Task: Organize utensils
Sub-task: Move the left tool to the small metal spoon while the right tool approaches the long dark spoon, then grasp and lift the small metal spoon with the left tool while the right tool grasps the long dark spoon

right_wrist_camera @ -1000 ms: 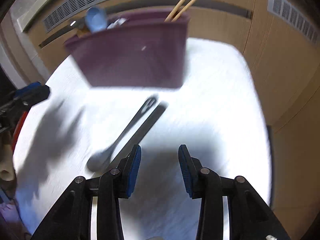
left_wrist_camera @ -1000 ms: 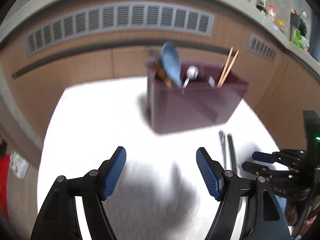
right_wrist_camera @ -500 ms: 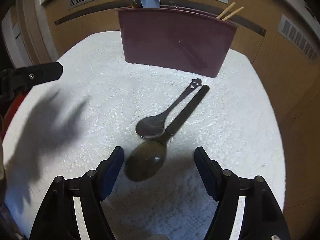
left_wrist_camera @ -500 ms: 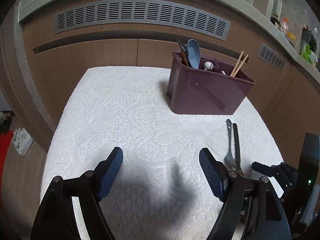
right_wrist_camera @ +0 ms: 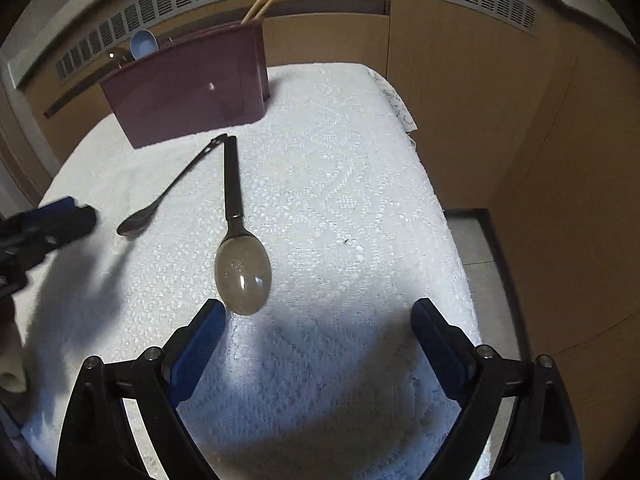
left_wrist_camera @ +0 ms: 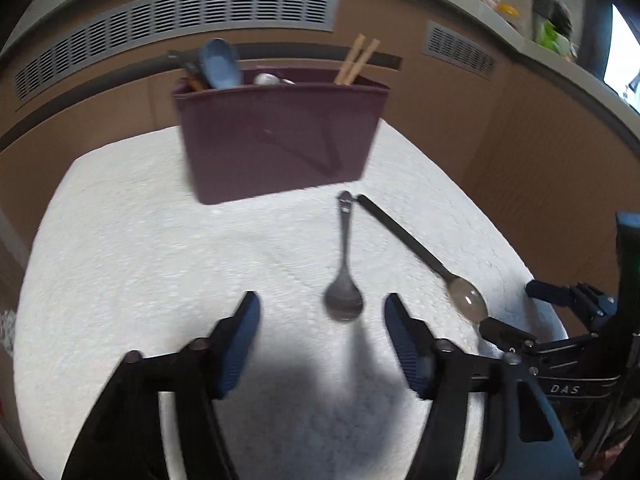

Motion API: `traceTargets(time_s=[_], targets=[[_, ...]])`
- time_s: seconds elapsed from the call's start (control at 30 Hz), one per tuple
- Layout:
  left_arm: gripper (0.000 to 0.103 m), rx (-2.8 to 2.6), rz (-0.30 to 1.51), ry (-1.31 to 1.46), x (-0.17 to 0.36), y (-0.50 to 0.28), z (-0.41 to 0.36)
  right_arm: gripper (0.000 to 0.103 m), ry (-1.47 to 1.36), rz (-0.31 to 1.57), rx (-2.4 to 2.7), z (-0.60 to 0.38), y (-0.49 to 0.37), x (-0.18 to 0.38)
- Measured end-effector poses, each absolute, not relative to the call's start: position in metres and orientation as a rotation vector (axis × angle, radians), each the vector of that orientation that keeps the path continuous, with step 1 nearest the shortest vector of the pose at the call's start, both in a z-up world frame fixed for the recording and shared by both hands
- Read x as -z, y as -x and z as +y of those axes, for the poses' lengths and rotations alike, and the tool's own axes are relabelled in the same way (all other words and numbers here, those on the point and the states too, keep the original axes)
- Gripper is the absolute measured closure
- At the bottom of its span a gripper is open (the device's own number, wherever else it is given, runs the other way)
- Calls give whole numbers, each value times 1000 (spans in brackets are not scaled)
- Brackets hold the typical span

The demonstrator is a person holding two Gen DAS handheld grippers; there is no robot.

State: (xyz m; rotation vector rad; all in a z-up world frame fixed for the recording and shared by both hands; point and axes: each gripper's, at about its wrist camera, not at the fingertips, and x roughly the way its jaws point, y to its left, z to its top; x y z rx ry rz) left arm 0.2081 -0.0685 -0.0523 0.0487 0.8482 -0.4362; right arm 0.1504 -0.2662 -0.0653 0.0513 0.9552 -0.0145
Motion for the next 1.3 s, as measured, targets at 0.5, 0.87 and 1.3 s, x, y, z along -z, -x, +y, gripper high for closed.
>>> traceTargets(time_s=[0.5, 0.87, 1.3], targets=[[74, 369, 919, -133, 72, -230, -102, 3, -87, 958, -27, -270, -153, 62], [74, 330, 656, -73, -8, -191, -49, 0, -41, 997, -48, -264, -162, 70], [74, 306, 601, 14, -33, -187, -12, 3, 94, 1033, -100, -250, -176, 58]])
